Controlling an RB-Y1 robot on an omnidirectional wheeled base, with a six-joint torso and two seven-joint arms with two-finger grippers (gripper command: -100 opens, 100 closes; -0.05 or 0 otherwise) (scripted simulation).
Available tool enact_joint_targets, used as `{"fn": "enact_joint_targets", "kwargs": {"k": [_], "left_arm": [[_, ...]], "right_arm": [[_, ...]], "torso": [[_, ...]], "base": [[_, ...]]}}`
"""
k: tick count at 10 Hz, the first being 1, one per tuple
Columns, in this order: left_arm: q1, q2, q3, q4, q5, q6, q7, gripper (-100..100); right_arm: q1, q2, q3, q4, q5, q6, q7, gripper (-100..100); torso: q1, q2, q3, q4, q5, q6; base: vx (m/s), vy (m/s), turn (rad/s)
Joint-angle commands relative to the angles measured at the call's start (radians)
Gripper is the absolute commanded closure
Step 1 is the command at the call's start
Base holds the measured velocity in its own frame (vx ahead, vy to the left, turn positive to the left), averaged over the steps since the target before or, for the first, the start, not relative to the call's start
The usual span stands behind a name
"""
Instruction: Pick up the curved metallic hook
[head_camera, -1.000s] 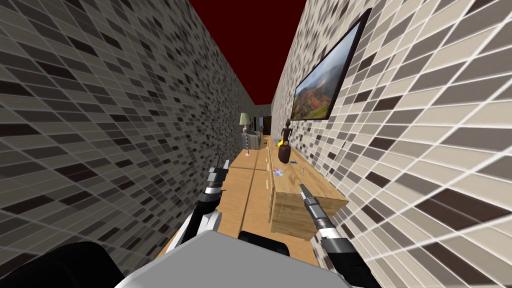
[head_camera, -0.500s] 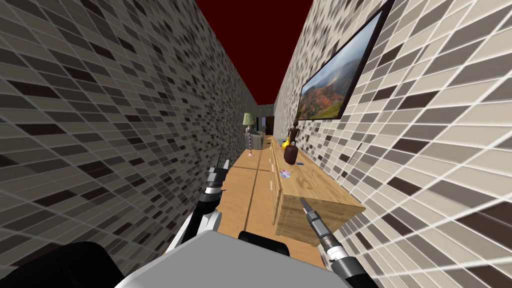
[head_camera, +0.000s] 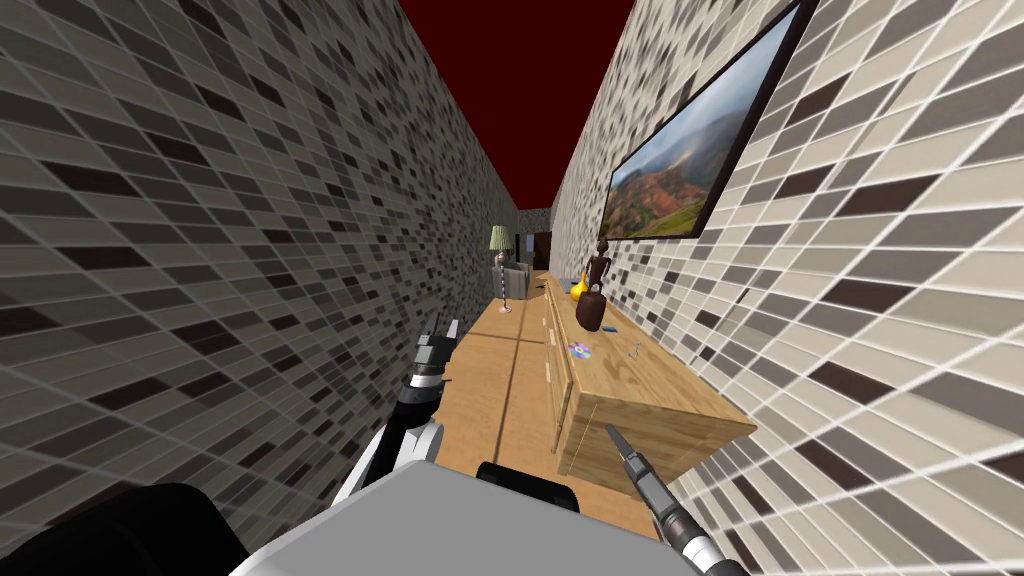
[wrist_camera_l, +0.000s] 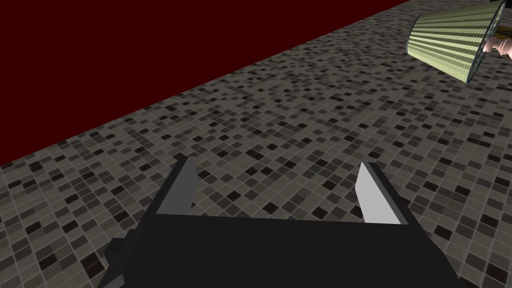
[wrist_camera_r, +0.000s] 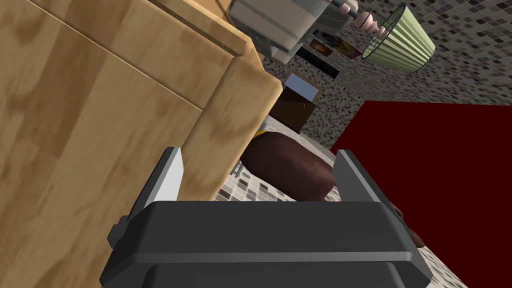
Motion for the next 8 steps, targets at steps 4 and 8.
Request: {"fn": "enact_joint_targets", "kwargs": {"k": [4,8], "left_arm": [[0.000,0.000,0.000,0.000,0.000,0.000,0.000,0],[0.000,0.000,0.000,0.000,0.000,0.000,0.000,0]], "right_arm": [[0.028,-0.135,0.026,0.058,-0.038,0.018,0.015,-100],[0.074,-0.253,0.068,0.131,-0.083,0.032,0.039,-100]], "torso": [[-0.003,0.000,0.000,0.000,0.000,0.000],[-0.003,0.000,0.000,0.000,0.000,0.000]], "base": [[0.016,0.065,0.033],[0.023,0.068,0.036]]}}
